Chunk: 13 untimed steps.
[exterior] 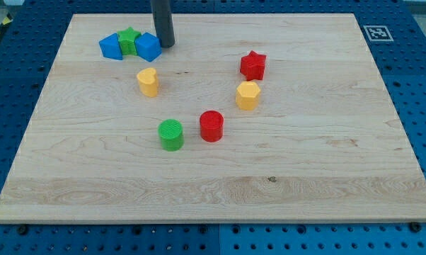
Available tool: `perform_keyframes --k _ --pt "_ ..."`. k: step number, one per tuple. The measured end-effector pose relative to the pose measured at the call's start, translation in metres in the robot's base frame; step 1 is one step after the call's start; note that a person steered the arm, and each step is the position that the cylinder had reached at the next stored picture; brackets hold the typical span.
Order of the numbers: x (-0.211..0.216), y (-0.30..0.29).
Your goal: Move the green circle to the bottom of the green star
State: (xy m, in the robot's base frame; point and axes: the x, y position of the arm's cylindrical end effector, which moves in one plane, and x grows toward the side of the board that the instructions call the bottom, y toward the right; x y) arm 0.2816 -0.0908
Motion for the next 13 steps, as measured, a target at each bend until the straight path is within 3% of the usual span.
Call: perform_keyframes --k 1,2,3,4,5,6,8,11,13 --pt "0.076 0.055" --pt "0.178 0.067" --pt "0.203 0.061" --pt "0.200 0.050" --pt "0.237 0.054" --pt "0.233 0.056" --pt "0.257 0.002" --pt "0.215 -0.017" --pt "0.214 -0.049"
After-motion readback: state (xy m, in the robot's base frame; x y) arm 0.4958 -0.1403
